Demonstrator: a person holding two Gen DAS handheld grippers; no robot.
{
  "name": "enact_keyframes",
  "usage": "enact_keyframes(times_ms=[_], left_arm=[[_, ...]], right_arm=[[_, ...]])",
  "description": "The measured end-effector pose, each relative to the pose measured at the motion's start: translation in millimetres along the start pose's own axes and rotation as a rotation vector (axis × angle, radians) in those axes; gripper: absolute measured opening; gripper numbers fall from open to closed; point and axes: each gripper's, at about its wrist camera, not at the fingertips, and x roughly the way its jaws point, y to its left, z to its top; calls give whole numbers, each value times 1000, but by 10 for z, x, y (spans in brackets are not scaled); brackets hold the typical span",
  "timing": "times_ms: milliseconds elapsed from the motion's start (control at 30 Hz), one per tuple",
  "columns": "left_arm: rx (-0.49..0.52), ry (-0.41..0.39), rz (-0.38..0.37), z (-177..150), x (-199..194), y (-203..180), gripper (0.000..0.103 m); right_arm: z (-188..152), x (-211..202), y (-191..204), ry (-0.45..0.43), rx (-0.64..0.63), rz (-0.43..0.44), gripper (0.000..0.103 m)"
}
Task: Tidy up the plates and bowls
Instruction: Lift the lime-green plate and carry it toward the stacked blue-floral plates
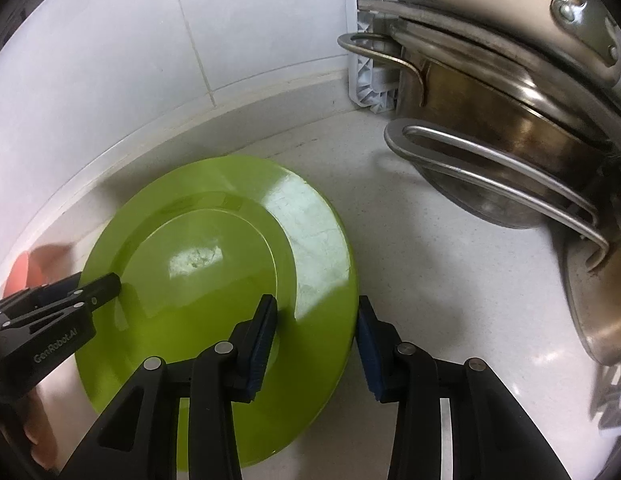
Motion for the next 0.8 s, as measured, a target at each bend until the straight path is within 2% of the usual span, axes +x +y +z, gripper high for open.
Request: enact_keyframes(times_ms=[300,800], left_arm=[[-17,-41,-8,-240,-329,123,42],[-62,-174,1,-818,-1366,599,42]], right_arm=[[-174,-343,95,-34,-23,-2,40],[-574,-1293,530,-126,-75,32,40]])
